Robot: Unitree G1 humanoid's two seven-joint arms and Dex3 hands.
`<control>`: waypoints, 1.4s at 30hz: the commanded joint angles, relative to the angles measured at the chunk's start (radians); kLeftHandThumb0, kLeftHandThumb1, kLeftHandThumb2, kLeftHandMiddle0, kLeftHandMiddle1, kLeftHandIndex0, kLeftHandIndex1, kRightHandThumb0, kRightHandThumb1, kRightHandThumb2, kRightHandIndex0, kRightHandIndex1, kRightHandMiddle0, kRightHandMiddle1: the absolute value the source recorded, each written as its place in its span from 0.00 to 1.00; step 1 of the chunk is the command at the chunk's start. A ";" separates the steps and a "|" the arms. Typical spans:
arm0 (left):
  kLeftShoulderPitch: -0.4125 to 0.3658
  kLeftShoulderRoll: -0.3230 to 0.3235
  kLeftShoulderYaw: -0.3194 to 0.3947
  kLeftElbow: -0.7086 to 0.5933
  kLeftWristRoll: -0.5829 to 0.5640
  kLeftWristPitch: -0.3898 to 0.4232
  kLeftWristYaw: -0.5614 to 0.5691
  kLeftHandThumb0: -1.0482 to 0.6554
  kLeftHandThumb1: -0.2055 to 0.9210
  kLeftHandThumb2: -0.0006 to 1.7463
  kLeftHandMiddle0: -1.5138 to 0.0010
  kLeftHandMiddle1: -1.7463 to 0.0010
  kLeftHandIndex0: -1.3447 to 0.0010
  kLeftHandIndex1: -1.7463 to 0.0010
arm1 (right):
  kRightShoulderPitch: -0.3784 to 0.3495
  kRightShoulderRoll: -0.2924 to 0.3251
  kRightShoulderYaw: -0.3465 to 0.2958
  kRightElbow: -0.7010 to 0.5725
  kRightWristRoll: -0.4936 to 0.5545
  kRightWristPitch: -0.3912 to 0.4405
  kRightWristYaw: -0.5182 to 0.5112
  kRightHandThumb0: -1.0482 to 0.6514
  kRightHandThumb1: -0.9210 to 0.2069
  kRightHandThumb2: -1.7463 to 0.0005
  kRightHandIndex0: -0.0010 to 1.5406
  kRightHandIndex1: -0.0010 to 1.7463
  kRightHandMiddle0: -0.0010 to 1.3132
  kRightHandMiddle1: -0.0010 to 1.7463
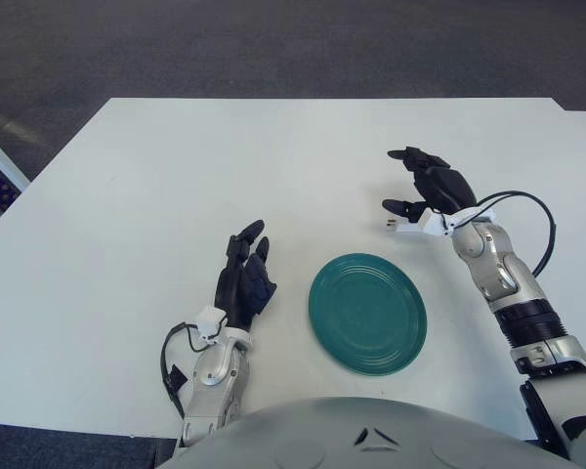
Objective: Put the charger into the plate.
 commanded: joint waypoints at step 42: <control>0.027 -0.029 -0.046 -0.089 0.009 0.096 0.075 0.08 1.00 0.50 0.79 0.99 1.00 0.52 | -0.096 -0.074 0.175 0.583 -0.044 -0.111 -0.104 0.08 0.00 0.65 0.15 0.01 0.00 0.31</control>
